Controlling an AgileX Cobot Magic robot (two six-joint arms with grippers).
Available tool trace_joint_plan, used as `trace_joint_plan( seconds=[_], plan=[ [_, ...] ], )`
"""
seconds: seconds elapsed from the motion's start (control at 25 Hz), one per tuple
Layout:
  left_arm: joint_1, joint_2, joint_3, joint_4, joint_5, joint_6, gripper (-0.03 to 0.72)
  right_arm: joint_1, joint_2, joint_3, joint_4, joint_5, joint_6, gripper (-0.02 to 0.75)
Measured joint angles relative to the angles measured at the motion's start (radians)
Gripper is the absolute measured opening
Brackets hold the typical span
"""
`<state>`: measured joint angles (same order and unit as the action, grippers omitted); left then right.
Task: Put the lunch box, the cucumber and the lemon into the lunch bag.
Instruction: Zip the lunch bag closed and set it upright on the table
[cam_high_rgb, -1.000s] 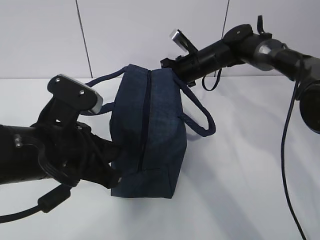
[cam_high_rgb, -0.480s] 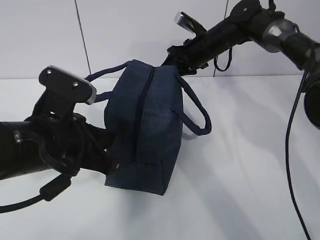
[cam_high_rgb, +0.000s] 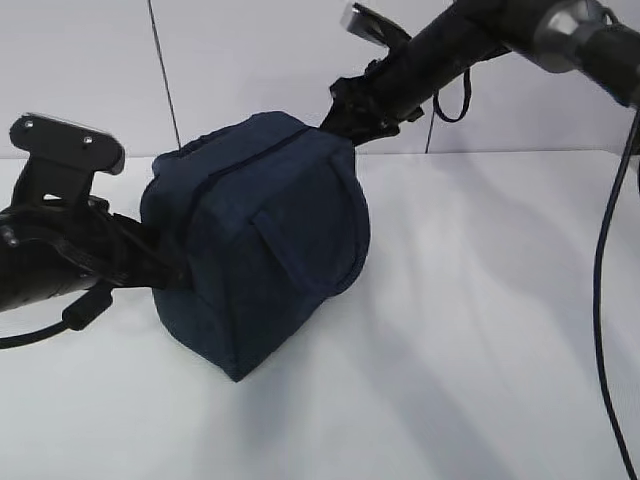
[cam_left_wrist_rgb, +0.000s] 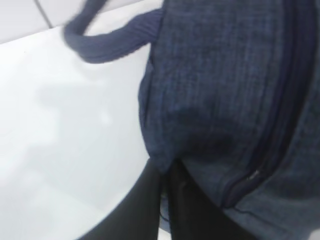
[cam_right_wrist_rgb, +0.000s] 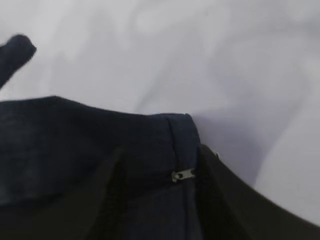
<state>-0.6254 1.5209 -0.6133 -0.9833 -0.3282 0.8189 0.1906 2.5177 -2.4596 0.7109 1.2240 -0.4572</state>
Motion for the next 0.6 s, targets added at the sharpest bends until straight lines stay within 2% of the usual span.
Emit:
trace_joint_plan(
  seconds=[0.16,0.6],
  plan=[
    [0.022,0.013,0.000,0.002,-0.046,0.000,0.000,0.024,-0.096,0.157,-0.096,0.000,-0.041,0.326],
    [0.024,0.019,0.000,-0.004,-0.161,0.002,0.000,0.027,-0.437,0.595,-0.126,0.000,-0.178,0.326]
  ],
)
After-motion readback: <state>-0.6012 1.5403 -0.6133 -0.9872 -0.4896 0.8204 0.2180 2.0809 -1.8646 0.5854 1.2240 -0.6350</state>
